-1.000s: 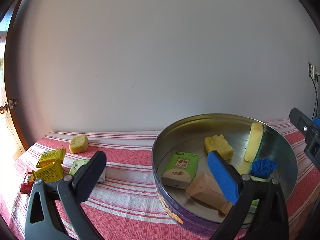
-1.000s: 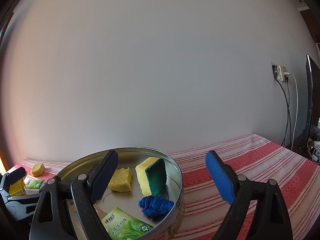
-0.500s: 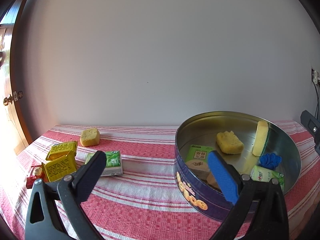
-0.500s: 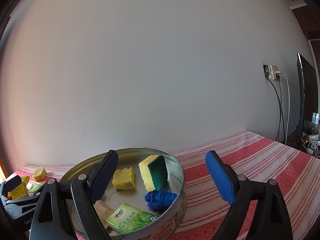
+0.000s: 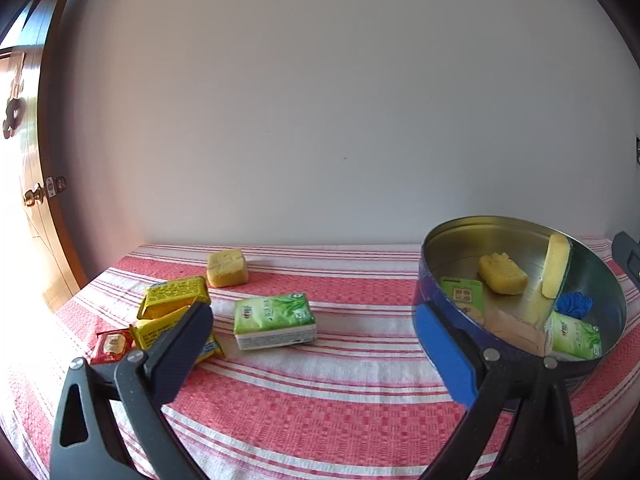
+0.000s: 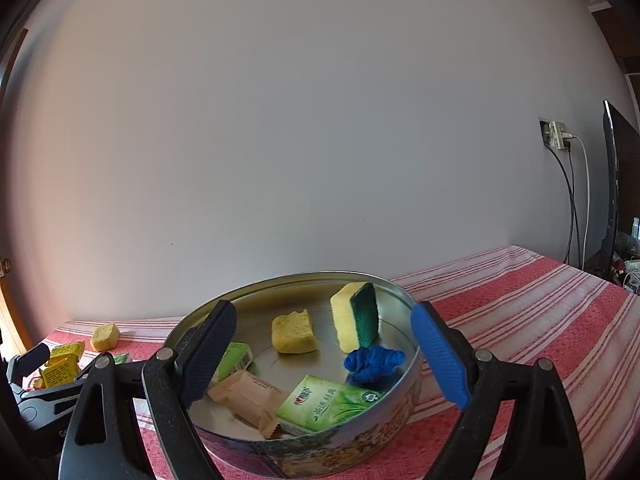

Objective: Organize objects
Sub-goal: 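Move both grippers away from the tin to the remaining snacks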

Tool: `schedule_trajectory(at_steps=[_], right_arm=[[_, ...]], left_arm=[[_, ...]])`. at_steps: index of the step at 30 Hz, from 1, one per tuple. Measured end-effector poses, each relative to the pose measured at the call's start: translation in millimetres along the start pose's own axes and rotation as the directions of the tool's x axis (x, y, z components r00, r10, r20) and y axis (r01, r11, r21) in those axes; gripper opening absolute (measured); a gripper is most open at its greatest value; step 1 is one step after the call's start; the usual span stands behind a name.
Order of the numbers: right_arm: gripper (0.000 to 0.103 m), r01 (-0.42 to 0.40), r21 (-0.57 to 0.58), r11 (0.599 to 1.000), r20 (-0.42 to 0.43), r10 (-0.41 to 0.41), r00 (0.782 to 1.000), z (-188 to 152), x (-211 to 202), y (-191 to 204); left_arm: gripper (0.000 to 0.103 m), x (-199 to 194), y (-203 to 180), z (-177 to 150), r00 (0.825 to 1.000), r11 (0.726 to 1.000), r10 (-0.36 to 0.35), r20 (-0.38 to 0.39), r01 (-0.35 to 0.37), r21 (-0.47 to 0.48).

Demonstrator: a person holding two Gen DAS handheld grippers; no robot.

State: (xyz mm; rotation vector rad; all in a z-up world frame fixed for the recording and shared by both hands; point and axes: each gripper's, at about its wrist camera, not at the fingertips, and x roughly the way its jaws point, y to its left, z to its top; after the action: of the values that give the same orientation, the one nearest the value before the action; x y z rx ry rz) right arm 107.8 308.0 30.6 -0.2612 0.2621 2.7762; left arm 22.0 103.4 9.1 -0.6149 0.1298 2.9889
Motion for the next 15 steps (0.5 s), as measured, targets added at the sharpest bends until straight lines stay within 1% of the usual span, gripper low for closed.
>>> schedule_trajectory(at_steps=[6, 9, 15], right_arm=[[0.091, -0.073, -0.036, 0.997, -0.027, 0.072, 0.997, -9, -5, 41], [0.091, -0.105, -0.051, 0.993, -0.047, 0.102, 0.994, -13, -4, 63], [0.091, -0.164, -0.074, 0.984, -0.099, 0.157, 0.983, -21, -2, 106]], left_arm=[[0.102, 8, 47, -3, 0.998, 0.998, 0.057, -0.025, -0.058, -0.039], [0.102, 12, 72, -5, 0.995, 0.994, 0.097, -0.038, -0.099, -0.05], [0.102, 23, 124, -8, 0.986, 0.984, 0.143, -0.085, -0.151, -0.094]])
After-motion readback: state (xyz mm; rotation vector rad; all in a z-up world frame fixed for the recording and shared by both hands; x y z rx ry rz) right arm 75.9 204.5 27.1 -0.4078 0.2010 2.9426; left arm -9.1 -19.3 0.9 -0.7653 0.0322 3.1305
